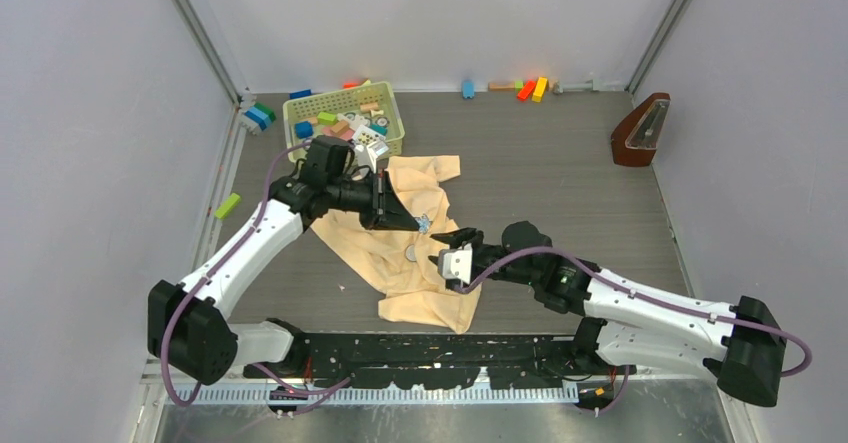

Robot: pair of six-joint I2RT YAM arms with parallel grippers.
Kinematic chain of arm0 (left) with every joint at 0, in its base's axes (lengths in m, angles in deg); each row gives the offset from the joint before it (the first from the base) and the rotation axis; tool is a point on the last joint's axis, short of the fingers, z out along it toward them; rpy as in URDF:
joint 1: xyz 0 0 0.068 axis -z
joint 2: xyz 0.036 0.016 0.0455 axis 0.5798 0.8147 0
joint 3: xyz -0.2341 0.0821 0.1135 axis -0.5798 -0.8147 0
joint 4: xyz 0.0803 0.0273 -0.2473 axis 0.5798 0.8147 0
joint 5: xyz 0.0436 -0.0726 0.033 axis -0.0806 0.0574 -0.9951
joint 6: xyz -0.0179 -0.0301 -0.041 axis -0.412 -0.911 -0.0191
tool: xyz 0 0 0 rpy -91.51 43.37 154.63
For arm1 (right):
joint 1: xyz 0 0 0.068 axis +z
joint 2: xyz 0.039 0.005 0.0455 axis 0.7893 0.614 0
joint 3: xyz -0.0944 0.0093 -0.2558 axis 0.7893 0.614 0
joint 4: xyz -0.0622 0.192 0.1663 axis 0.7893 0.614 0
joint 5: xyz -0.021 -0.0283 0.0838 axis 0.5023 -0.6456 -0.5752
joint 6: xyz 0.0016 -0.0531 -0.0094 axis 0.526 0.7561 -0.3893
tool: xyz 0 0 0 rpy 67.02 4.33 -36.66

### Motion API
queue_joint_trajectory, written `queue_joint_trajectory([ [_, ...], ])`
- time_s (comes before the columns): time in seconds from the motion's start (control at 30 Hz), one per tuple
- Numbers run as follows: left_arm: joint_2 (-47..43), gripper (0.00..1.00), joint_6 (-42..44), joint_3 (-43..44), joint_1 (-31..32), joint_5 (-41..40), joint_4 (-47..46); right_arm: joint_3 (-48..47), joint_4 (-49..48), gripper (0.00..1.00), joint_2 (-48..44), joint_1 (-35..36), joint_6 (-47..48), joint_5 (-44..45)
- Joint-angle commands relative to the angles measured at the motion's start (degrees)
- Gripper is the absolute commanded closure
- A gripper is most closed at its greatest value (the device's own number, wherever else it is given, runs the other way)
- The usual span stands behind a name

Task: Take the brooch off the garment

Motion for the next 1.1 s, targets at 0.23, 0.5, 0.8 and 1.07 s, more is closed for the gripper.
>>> queue_joint_trajectory([
  [0.23, 0.2, 1.0, -0.2, 1.5, -0.3, 3.4, 0.5, 3.3, -15.3, 0.51, 0.4, 3.8, 15.0, 11.5],
  [0.5, 0.3, 1.0, -2.4, -0.2, -0.3, 4.5, -2.7, 3.1, -18.6, 0.52, 2.9, 3.8, 14.6, 10.9],
  [0.8, 0.4, 0.99, -3.1, -1.1, -0.3, 5.7, -4.0, 2.1, -19.3, 0.66, 4.7, 3.8, 13.6, 10.0],
  [1.07, 1.5, 0.94, -3.0, -1.3, -0.3, 6.4, -4.3, 2.2, -18.3, 0.94, 3.5, 3.8, 10.3, 9.9],
])
